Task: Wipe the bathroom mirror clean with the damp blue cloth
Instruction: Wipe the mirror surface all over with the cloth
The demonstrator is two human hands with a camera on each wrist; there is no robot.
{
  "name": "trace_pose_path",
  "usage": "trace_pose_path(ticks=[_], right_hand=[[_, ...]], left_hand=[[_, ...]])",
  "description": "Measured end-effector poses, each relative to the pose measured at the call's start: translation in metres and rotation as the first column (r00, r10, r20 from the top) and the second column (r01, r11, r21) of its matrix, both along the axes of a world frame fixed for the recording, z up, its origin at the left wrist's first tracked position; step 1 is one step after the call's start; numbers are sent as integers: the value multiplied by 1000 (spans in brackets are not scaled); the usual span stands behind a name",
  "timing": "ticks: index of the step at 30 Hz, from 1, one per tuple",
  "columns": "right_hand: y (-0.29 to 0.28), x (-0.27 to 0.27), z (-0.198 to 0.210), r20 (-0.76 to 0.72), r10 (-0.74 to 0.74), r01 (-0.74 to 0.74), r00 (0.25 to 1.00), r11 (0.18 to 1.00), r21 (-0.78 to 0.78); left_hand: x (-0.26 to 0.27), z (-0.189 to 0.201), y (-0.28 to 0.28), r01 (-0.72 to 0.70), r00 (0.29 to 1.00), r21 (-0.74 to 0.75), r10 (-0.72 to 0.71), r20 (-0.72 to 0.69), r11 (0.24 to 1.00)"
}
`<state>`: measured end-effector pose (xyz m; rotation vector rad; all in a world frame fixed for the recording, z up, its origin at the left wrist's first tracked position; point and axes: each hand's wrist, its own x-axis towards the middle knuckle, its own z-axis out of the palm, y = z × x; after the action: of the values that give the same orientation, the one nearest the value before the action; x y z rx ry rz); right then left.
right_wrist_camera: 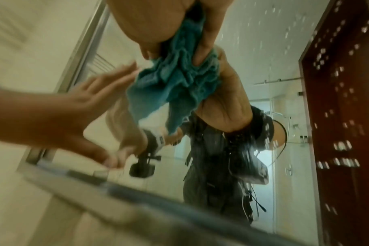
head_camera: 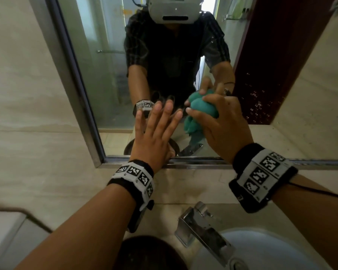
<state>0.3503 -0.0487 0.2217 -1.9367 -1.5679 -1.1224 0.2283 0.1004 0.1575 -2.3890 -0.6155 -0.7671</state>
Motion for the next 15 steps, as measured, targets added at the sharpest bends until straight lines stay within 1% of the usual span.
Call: trace_pose_path(ticks=[1,2,4,5,6,7,9,10,11,12,13,14,15], right_hand=[[2,-1,-9,4,-43,43,999,998,-50],[1,-2,-25,9,-52,52,999,991,-122],[-7,0,-57,42,-15,27,999,948,-317],[-12,2,-62,67,14,13,998,923,-385],[-13,2,-55,104,28,15,994,919,-395],[-11,0,-43,99,12,26,995,928,-371],[-3,3,-18,81,-35,55,996,962,-266],[1,4,-13,102,-22,43,995,977,-207],[3,3,-12,60,-18,27,998,987,-158],[2,2,-17,-91,3,-17,996,988,-151],[-1,0,-29,-34,-10,2,999,975,-223],[-6,-1,-47,48,63,-45,997,949,-313],[-12,3,-65,60,138,-100,989,900,-424]], left_hand=[[-1,0,0,-1,1000,-3,1,-6,1000],[-1,-1,0,1,1000,-6,-1,-7,1000],[-1,-1,0,8,1000,-11,-8,3,1000],[-1,0,0,14,1000,-17,-14,9,1000],[-1,1,0,21,1000,-20,-20,15,1000],[0,0,0,26,999,-18,-25,24,999],[0,-1,1,23,999,-5,-23,27,1000],[0,-1,2,15,1000,4,-15,18,1000],[1,-1,2,5,1000,12,-5,8,1000],[0,0,2,-2,1000,16,2,1,1000],[0,0,1,-2,1000,16,2,1,1000],[0,0,1,2,1000,15,-2,6,1000],[0,-1,1,7,1000,11,-7,16,1000]])
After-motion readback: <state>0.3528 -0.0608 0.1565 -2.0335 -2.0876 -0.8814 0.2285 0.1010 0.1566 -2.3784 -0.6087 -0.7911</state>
